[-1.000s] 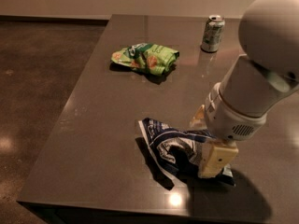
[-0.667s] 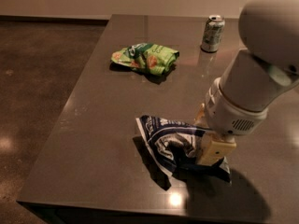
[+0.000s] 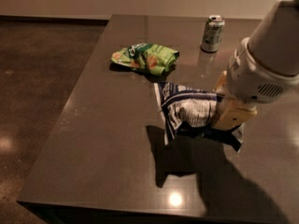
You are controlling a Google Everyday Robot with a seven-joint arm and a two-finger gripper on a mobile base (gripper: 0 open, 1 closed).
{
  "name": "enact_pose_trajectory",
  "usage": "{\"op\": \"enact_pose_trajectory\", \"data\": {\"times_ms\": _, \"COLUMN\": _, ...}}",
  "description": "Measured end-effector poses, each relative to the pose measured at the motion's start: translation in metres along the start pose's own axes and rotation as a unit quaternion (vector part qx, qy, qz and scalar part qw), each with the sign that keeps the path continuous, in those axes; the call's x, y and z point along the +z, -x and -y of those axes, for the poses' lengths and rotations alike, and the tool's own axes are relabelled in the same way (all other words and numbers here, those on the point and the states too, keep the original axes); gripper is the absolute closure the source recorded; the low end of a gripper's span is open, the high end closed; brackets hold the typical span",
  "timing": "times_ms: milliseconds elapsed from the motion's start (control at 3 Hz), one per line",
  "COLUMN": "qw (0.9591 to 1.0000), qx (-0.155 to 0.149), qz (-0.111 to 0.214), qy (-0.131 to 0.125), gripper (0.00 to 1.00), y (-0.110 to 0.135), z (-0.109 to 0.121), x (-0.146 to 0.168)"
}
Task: Pick blue chip bag
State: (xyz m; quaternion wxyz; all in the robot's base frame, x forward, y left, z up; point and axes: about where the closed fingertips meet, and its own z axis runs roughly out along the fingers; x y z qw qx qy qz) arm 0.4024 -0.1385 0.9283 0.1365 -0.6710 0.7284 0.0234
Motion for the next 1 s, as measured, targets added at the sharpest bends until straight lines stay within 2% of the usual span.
{"op": "enact_pose_trajectory", "data": {"times_ms": 667, "qw": 0.9983, "qx": 0.020, "qz": 0.004, "qy": -0.055, "gripper": 1.00, "y": -0.018, "z": 0.029, "x": -0.055}}
{"op": "enact_pose_trajectory", "data": {"times_ms": 1000, "qw": 0.9980, "qx": 0.020, "qz": 0.006, "qy": -0.060, "gripper": 1.00, "y": -0.018, "z": 0.030, "x": -0.059}}
